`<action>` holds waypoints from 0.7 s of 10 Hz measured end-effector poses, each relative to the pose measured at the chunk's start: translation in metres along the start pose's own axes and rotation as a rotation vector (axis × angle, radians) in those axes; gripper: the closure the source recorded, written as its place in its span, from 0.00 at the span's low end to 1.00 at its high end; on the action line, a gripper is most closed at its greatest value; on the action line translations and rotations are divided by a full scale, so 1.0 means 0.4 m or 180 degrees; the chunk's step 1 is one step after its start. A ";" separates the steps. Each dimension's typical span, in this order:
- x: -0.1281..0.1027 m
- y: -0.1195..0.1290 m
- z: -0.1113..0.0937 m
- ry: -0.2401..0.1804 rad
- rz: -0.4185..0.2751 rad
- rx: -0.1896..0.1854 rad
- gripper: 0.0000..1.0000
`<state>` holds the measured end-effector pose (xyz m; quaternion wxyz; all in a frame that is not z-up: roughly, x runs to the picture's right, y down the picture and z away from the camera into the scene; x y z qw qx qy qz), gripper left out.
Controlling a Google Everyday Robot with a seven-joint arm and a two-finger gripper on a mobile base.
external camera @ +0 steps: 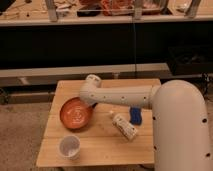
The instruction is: Pick up the ceramic bowl
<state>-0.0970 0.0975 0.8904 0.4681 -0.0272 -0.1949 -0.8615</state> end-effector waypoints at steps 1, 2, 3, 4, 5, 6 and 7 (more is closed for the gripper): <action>0.001 0.000 -0.001 0.0006 -0.0017 -0.0001 0.93; 0.002 0.001 -0.002 0.0014 -0.0034 -0.0001 0.93; 0.003 0.001 -0.003 0.0020 -0.0048 -0.0002 0.93; 0.004 0.001 -0.004 0.0025 -0.0059 -0.0002 0.93; 0.005 0.001 -0.003 0.0031 -0.0075 -0.0001 0.93; 0.006 0.002 -0.004 0.0036 -0.0083 0.0000 0.93; 0.006 0.001 -0.004 0.0041 -0.0096 0.0001 0.93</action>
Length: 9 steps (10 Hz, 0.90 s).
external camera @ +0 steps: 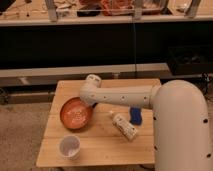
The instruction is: Pick up the ceramic bowl
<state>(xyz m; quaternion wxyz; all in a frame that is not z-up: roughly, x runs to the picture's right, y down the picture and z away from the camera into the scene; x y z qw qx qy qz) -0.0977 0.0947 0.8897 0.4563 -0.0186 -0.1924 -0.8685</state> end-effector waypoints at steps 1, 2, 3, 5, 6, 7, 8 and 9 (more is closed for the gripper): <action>0.000 0.000 0.000 0.0005 -0.0018 0.0001 0.93; 0.001 0.000 0.000 0.0009 -0.0033 0.0002 0.93; 0.001 0.000 0.000 0.0012 -0.0045 0.0003 0.93; 0.004 0.001 -0.003 0.0025 -0.0077 0.0001 0.93; 0.005 0.001 -0.004 0.0030 -0.0089 0.0001 0.93; 0.005 0.001 -0.003 0.0033 -0.0103 0.0002 0.93; 0.006 0.000 -0.004 0.0038 -0.0119 0.0003 0.93; 0.007 0.001 -0.004 0.0043 -0.0133 0.0004 0.93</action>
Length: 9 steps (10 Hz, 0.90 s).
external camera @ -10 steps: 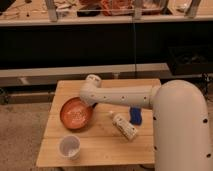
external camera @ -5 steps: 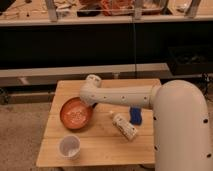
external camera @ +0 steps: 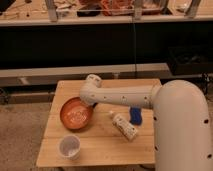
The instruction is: Pick up the ceramic bowl
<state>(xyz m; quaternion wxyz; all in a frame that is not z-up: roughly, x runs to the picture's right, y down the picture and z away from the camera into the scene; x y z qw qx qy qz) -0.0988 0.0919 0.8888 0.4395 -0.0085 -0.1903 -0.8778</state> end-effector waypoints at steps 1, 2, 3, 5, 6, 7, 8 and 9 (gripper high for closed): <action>0.001 0.000 -0.001 0.0004 -0.0012 0.0000 0.93; 0.002 0.000 -0.001 0.0010 -0.0028 0.0003 0.93; 0.003 0.001 -0.002 0.0017 -0.0048 0.0004 0.93; 0.005 0.001 -0.004 0.0029 -0.0083 0.0007 0.93; 0.005 0.001 -0.004 0.0031 -0.0091 0.0008 0.93; 0.007 0.000 -0.003 0.0033 -0.0104 0.0012 0.93; 0.006 -0.001 -0.001 0.0034 -0.0115 0.0015 0.93; 0.007 -0.002 0.000 0.0037 -0.0128 0.0019 0.93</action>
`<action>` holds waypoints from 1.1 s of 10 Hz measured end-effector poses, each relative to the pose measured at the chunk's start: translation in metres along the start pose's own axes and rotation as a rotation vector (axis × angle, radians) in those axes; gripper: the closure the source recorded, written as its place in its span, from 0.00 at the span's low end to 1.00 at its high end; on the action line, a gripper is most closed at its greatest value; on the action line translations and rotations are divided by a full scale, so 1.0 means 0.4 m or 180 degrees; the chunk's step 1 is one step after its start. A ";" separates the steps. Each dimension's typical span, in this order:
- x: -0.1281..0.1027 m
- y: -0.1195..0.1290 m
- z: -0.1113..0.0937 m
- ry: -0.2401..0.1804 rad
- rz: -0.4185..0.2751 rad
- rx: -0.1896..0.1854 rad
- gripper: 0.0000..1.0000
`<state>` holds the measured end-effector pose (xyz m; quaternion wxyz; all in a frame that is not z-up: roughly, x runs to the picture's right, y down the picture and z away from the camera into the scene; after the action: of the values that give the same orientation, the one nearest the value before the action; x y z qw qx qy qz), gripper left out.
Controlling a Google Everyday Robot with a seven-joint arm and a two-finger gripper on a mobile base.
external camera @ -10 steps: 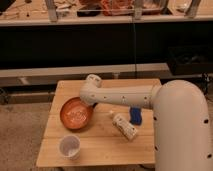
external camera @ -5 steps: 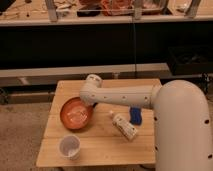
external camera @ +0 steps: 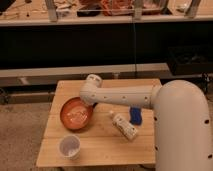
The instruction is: Pick up the ceramic bowl
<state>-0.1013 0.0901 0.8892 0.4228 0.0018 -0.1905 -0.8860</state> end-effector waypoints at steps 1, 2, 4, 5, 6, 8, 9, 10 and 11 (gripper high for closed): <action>0.000 0.001 0.001 0.0001 -0.0006 0.0001 0.93; 0.000 -0.001 0.003 0.0003 -0.0016 0.0006 0.93; 0.002 -0.002 0.003 0.0012 -0.0048 0.0011 0.93; 0.004 -0.002 0.002 0.0017 -0.0060 0.0012 0.93; 0.005 -0.002 0.002 0.0021 -0.0070 0.0015 0.93; 0.007 -0.001 0.000 0.0032 -0.0096 0.0015 0.93; 0.007 -0.001 0.000 0.0036 -0.0109 0.0016 0.93; 0.009 0.000 -0.002 0.0046 -0.0128 0.0014 0.93; 0.009 0.000 -0.002 0.0048 -0.0137 0.0014 0.93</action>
<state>-0.1035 0.0873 0.8889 0.4051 0.0136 -0.1892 -0.8944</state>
